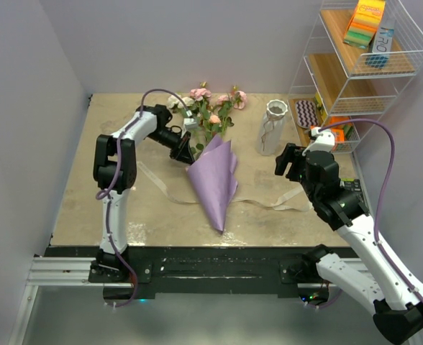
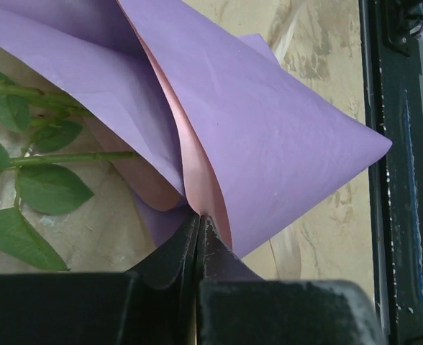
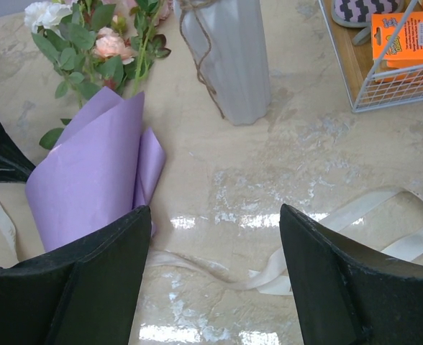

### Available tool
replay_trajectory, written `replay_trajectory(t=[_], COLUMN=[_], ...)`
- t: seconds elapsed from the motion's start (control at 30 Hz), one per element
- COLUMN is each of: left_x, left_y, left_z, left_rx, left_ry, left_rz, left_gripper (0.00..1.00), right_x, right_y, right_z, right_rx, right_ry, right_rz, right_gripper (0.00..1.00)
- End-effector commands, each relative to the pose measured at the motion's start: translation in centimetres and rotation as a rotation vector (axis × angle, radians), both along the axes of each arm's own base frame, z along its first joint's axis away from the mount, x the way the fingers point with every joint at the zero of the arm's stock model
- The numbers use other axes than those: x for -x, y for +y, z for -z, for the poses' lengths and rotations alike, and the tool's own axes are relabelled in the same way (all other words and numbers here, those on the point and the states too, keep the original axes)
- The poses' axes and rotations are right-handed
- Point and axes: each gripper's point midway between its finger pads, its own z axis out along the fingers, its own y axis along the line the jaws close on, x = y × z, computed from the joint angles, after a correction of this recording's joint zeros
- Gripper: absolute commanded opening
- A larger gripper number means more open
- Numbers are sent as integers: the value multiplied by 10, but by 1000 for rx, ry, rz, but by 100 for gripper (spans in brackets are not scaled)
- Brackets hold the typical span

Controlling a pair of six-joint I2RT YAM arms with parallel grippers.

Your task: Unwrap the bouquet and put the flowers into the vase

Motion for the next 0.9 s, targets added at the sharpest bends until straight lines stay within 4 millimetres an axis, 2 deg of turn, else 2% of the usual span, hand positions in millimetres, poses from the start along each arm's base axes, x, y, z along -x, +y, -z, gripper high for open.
replay_trajectory(t=[0.0,0.07,0.27,0.4,0.47,0.63,0.7,0.8,0.87], left_x=[1,0,0,11,17,37,38,36,30], left_y=[-5,-6,-11,-17,-23,-45,-52,-62,-64], left_z=[-32,-41,-91,-123,-129,-167,-183,-187,-182], left_rx=[50,53,113,143,150,173,171,123,79], left_ry=[-39,-51,-111,-170,-171,-222,-244,-274,-291], left_rz=[31,27,19,33,46,89,68,23,-19], left_gripper=[0,0,0,0,0,0,0,0,0], right_x=[-2,-3,-2,-1,-1,1,1,2,2], right_y=[4,5,6,4,3,2,1,1,1], right_z=[-14,-14,-16,-20,-20,-21,-22,-22,-22], right_rx=[-28,-32,-37,-36,-36,-36,-36,-37,-35], right_ry=[-40,-41,-44,-52,-54,-57,-57,-59,-58], right_rz=[-13,-12,-17,-14,-8,-7,-7,-5,-5], right_gripper=[75,75,74,74,74,74,74,74,74])
